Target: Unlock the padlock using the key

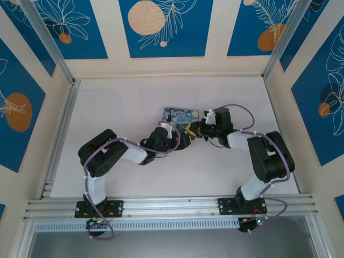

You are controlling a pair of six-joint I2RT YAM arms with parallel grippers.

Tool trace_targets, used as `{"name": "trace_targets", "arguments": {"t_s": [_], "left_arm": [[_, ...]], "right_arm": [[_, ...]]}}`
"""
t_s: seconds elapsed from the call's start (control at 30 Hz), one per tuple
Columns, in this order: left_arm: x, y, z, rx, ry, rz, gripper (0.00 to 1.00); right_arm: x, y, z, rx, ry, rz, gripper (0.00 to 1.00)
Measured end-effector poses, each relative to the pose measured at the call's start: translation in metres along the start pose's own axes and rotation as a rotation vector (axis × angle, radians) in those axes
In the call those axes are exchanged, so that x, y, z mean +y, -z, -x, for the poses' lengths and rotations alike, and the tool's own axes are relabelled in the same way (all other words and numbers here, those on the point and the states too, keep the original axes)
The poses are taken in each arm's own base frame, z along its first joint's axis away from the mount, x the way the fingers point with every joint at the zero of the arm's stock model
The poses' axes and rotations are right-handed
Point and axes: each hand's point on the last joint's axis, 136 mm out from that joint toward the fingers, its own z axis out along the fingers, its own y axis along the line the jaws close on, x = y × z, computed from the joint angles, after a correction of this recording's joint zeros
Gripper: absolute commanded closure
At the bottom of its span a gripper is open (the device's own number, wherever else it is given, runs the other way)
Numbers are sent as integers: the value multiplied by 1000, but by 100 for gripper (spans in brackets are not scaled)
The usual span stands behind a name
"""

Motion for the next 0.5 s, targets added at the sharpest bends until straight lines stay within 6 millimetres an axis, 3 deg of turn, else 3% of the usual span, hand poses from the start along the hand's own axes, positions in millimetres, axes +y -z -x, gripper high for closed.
{"name": "trace_targets", "arguments": {"t_s": [0.5], "left_arm": [[10, 1, 10, -142, 202, -62, 35]], "right_arm": [[-1, 1, 1, -4, -2, 0, 100]]}}
